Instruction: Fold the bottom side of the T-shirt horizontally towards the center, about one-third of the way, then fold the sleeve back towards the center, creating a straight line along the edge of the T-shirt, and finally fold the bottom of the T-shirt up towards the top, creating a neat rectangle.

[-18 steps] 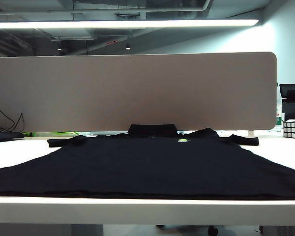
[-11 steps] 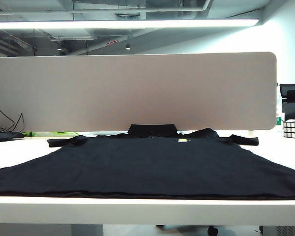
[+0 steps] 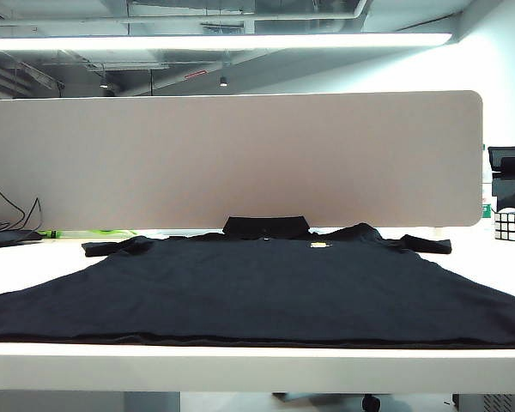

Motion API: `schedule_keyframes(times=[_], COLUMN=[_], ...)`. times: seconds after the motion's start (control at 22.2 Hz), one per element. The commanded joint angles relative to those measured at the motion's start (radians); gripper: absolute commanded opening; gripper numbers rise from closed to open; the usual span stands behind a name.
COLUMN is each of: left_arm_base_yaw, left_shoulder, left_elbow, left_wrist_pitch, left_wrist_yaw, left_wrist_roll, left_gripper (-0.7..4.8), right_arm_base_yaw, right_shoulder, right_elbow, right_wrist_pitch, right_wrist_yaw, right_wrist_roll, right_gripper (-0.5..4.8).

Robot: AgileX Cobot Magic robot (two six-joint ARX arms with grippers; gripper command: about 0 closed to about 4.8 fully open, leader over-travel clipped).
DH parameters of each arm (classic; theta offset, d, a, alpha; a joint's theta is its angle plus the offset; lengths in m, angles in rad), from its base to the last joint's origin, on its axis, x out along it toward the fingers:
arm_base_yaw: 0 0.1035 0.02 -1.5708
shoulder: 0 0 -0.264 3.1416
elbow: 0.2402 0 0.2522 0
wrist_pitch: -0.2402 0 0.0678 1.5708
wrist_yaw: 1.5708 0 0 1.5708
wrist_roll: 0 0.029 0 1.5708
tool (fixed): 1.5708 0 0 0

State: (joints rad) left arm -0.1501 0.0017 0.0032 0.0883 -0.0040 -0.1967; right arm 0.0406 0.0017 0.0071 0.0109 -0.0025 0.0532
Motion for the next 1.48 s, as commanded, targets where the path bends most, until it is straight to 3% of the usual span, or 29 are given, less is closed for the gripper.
schedule_keyframes(times=[0.04,0.13,0.31,0.54,0.76,0.85,1.21,1.48], left_arm_base_yaw=[0.003,0.003,0.004,0.005,0.005,0.005,0.005,0.028], left_shoulder=[0.001,0.002,0.026,0.171,0.343,0.462,0.797,0.897], left_elbow=[0.009,0.030,0.083,0.123,0.190,0.244,0.415,0.477], left_wrist_pitch=[-0.061,-0.161,-0.321,-0.336,-0.380,-0.379,-0.399,-0.428], left_wrist_yaw=[-0.001,-0.003,0.008,0.053,0.067,0.103,0.254,0.295], left_wrist_roll=[-0.159,-0.208,-0.224,-0.289,-0.287,-0.254,-0.071,0.034], left_gripper=[-0.06,-0.06,-0.06,-0.06,-0.06,-0.06,-0.06,-0.06], right_arm_base_yaw=[0.000,0.000,0.000,-0.001,0.000,0.000,0.000,0.000], right_shoulder=[0.000,0.000,0.005,0.088,0.254,0.373,0.756,0.974], right_elbow=[-0.003,0.001,0.070,0.180,0.286,0.348,0.528,0.632], right_wrist_pitch=[0.021,0.000,-0.206,-0.364,-0.442,-0.439,-0.483,-0.633], right_wrist_yaw=[-0.016,-0.053,-0.066,-0.055,-0.045,-0.054,-0.298,-0.319], right_wrist_roll=[0.186,0.222,0.254,0.282,0.295,0.295,0.247,0.124], right_gripper=[-0.06,-0.06,-0.06,-0.06,-0.06,-0.06,-0.06,-0.06])
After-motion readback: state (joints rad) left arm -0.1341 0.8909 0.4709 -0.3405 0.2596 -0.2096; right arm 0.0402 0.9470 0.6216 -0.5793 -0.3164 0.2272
